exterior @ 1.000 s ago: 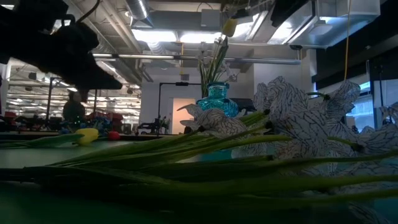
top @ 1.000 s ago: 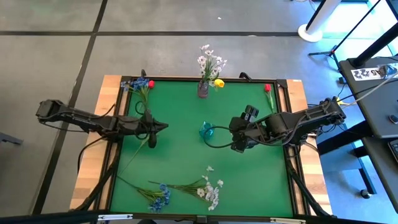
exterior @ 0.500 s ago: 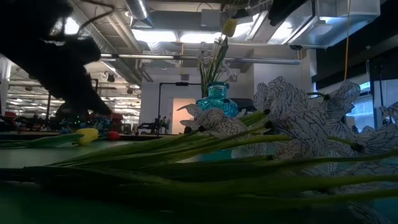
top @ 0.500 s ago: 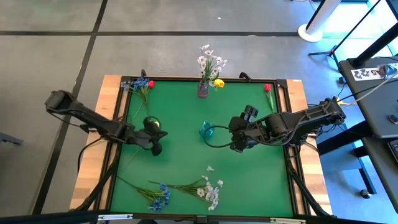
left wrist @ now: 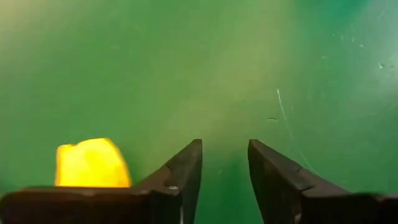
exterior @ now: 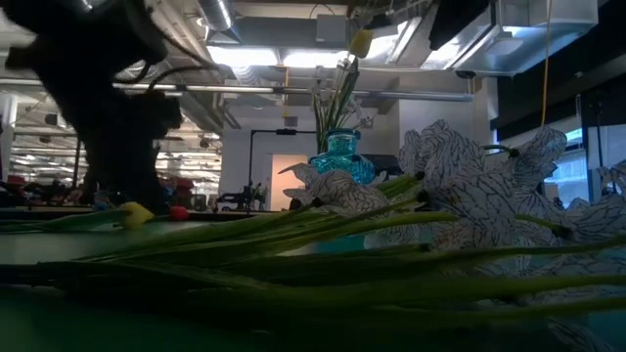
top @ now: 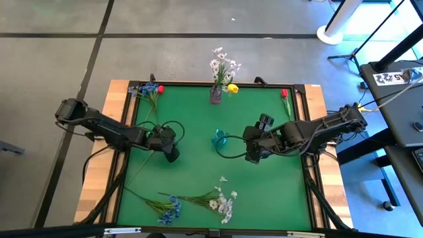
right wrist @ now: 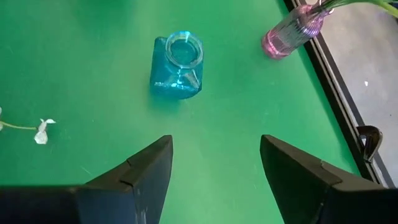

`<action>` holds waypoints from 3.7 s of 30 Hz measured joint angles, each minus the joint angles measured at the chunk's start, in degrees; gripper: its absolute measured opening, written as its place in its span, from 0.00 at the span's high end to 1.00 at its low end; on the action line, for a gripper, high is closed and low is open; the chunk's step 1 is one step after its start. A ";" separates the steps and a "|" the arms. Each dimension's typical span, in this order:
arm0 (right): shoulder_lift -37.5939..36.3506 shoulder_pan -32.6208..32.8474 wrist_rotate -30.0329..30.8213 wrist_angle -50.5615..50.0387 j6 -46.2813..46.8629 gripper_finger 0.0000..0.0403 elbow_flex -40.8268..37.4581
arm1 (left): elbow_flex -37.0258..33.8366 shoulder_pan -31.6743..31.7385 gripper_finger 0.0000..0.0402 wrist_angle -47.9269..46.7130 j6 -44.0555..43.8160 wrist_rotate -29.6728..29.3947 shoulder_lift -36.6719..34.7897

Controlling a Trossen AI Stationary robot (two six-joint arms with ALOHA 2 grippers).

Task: Sort flowers into vase by color
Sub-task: Put the yellow tulip into the violet vase

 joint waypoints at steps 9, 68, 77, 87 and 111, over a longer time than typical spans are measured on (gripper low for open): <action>0.00 0.00 0.12 0.25 0.08 0.40 -0.03 | 6.68 0.16 0.66 -26.73 -16.21 -0.44 0.06; 19.45 3.48 -3.73 82.66 -36.30 0.40 -0.13 | 3.62 -11.59 0.98 94.66 54.04 20.98 3.56; 19.63 0.88 -8.25 82.98 -36.27 0.67 -0.05 | 3.64 -9.85 0.94 93.33 53.66 21.29 3.56; 13.22 2.19 -3.87 72.74 -34.62 0.96 -0.10 | 3.69 -12.35 0.70 68.17 55.86 19.69 -8.93; 10.29 -27.42 2.45 78.33 -38.32 0.99 -0.05 | -16.16 -21.20 0.66 67.22 40.17 15.57 -4.29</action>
